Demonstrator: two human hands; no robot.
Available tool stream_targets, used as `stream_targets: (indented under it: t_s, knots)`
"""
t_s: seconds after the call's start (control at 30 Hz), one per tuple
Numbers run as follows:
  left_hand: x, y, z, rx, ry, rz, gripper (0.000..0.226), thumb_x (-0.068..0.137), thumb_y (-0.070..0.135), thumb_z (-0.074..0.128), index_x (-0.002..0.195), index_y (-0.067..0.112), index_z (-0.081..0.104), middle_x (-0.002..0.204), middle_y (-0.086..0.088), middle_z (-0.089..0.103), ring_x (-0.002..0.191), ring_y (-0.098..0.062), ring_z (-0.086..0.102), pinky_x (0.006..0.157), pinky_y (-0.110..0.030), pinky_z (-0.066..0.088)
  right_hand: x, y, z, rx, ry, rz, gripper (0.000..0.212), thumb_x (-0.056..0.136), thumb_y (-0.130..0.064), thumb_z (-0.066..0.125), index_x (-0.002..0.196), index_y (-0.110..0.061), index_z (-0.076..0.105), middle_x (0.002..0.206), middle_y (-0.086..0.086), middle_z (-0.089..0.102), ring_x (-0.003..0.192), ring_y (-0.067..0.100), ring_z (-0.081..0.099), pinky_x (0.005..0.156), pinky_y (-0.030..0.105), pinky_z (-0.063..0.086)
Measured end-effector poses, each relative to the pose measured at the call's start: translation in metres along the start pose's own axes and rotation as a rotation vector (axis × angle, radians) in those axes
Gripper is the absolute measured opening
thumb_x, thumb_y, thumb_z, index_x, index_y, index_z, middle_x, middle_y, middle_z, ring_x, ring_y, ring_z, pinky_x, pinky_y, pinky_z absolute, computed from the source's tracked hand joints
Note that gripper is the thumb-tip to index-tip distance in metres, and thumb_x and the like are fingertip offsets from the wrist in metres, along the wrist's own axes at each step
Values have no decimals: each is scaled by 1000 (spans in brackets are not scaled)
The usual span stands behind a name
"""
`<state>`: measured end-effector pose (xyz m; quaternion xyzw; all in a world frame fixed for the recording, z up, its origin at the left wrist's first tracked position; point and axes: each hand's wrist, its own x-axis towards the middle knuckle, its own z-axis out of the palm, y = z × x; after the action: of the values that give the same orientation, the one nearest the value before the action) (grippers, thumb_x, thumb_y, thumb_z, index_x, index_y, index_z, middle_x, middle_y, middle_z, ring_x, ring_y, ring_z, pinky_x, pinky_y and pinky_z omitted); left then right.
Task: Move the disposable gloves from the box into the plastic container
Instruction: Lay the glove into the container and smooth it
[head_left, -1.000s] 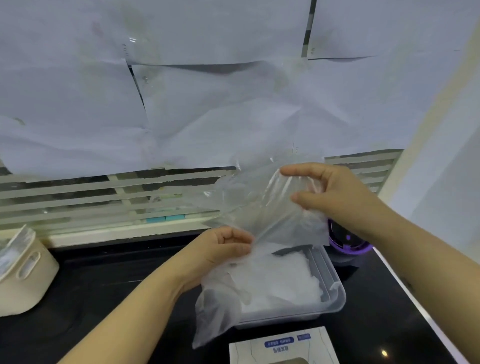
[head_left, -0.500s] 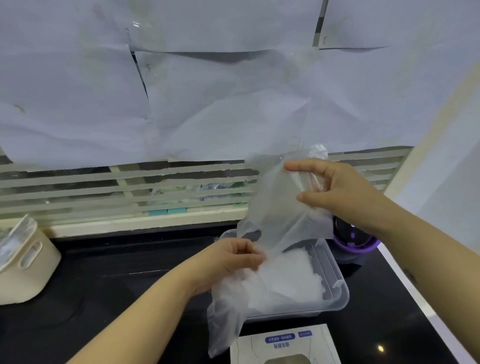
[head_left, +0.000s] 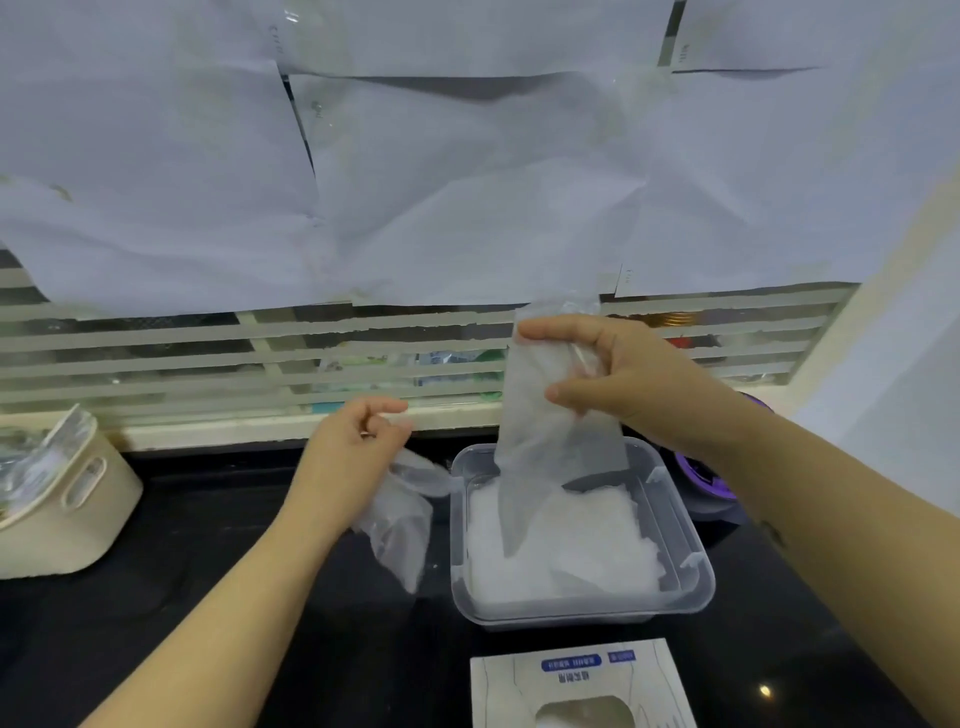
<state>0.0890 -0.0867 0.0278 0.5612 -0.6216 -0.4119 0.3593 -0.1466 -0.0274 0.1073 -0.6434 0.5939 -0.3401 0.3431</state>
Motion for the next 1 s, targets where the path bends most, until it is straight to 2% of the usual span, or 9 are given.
stream_targets:
  t_s: [0.1, 0.23, 0.43, 0.6, 0.67, 0.77, 0.83, 0.9, 1.0]
  knots:
    - [-2, 14, -7, 129, 154, 199, 15, 94, 20, 59, 102, 31, 61, 81, 11, 53, 47, 0, 42, 48, -12, 34, 5, -10, 10, 124, -87, -11, 48, 87, -9, 66, 123, -39, 59, 108, -18, 55, 78, 5, 61, 69, 19, 55]
    - [-7, 30, -11, 263, 300, 423, 21, 92, 15, 59, 103, 33, 60, 95, 15, 51, 73, 2, 50, 63, -4, 36, 6, -14, 12, 452, -180, -10, 49, 84, 2, 64, 117, -34, 67, 113, -4, 64, 92, 24, 67, 76, 35, 59]
    - [-9, 33, 0, 299, 289, 512, 20, 92, 22, 57, 111, 25, 63, 108, 12, 48, 77, 9, 49, 65, -2, 36, 6, 29, -5, 612, -97, 98, 49, 86, 8, 57, 120, -28, 64, 119, 5, 67, 96, 22, 69, 77, 30, 57]
    - [-4, 31, 29, 728, -185, 582, 42, 95, 45, 48, 135, 34, 48, 143, 15, 35, 65, 1, 50, 63, -8, 36, -5, 90, 2, 96, -123, 234, 51, 86, -3, 64, 127, -32, 55, 128, -17, 57, 107, 7, 62, 81, 16, 52]
    - [1, 24, 50, 915, -443, 531, 53, 96, 53, 44, 146, 38, 32, 154, 14, 21, 79, -1, 55, 72, -17, 44, -7, 110, 12, -39, -168, 275, 54, 86, -2, 64, 131, -31, 52, 131, -15, 54, 93, 4, 64, 75, 14, 53]
    - [5, 7, 79, 1155, -668, 444, 56, 97, 54, 43, 149, 37, 29, 154, 6, 28, 115, -19, 54, 88, -34, 45, -8, 138, 26, -308, -233, 291, 58, 88, -8, 63, 139, -30, 45, 139, -12, 49, 74, -4, 59, 73, 18, 54]
    - [6, -4, 93, 1255, -742, 414, 53, 98, 51, 44, 147, 35, 34, 149, 1, 38, 121, -24, 51, 94, -40, 44, -9, 149, 34, -451, -235, 287, 59, 89, -10, 62, 141, -30, 42, 144, -9, 44, 93, -5, 56, 84, 17, 49]
    - [8, -9, 105, 1338, -807, 406, 52, 98, 48, 45, 147, 32, 36, 146, -3, 42, 121, -26, 51, 97, -44, 41, -9, 156, 41, -548, -215, 277, 59, 90, -11, 60, 142, -30, 40, 148, -7, 41, 119, 9, 51, 100, 25, 43]
    - [13, -14, 121, 1400, -879, 407, 51, 100, 46, 44, 147, 28, 38, 144, -7, 42, 121, -27, 52, 95, -40, 41, -8, 161, 44, -643, -203, 299, 57, 92, -10, 56, 144, -29, 39, 150, -4, 37, 130, 18, 45, 109, 34, 34]
